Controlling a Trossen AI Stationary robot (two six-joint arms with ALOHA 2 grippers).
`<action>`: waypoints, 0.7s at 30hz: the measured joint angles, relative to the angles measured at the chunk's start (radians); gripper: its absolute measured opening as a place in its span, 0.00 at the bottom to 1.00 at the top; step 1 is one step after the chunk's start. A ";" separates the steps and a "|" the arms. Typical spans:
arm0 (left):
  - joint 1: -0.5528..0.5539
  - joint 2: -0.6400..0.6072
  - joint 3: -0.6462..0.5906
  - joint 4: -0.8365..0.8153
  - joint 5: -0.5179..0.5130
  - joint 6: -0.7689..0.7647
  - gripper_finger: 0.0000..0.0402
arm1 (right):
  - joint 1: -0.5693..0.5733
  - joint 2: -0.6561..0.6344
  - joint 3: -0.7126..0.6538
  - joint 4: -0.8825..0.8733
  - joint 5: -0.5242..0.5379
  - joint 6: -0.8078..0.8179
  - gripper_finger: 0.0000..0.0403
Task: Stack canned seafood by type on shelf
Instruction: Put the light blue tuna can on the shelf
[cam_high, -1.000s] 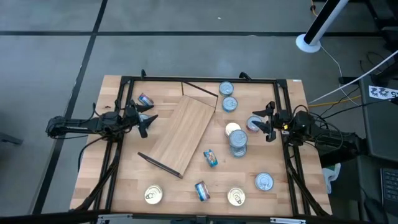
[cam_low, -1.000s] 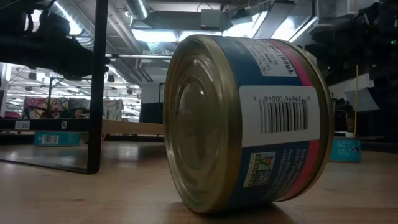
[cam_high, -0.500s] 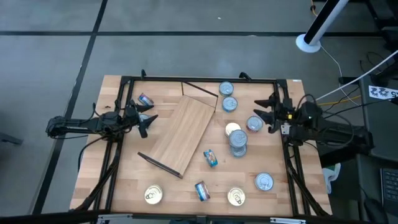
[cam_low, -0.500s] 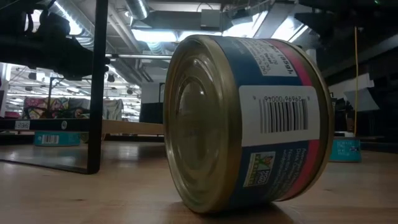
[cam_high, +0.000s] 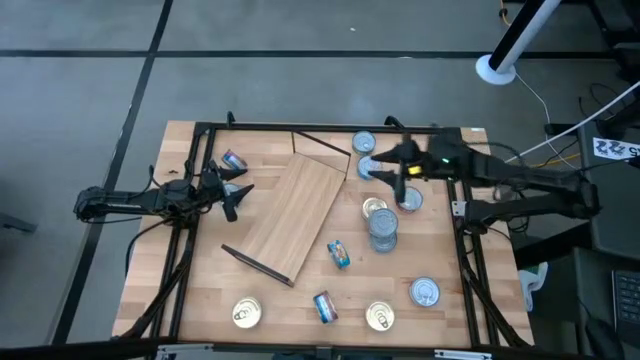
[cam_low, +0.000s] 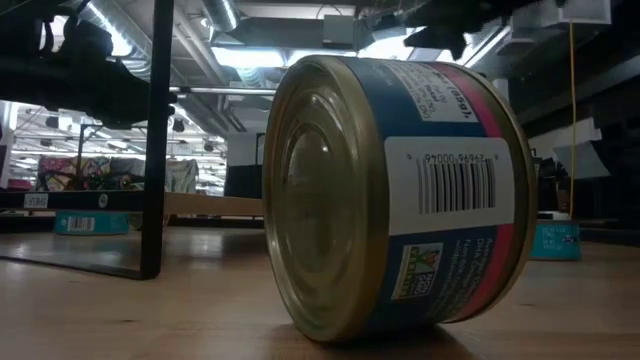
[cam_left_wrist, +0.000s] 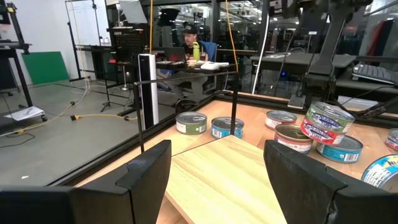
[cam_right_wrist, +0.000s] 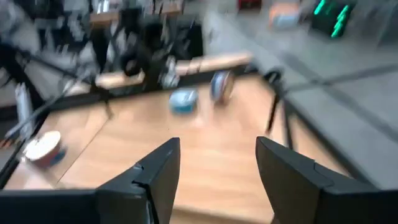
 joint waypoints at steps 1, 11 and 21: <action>0.000 0.000 0.000 0.000 0.000 0.000 0.63 | 0.000 0.043 0.047 -0.051 -0.027 0.001 0.52; 0.000 0.000 0.000 0.000 0.000 0.000 0.63 | 0.000 0.399 0.438 -0.487 -0.298 0.104 0.52; 0.000 0.000 0.000 0.000 0.000 0.000 0.63 | 0.000 0.538 0.475 -0.499 -0.417 0.277 0.52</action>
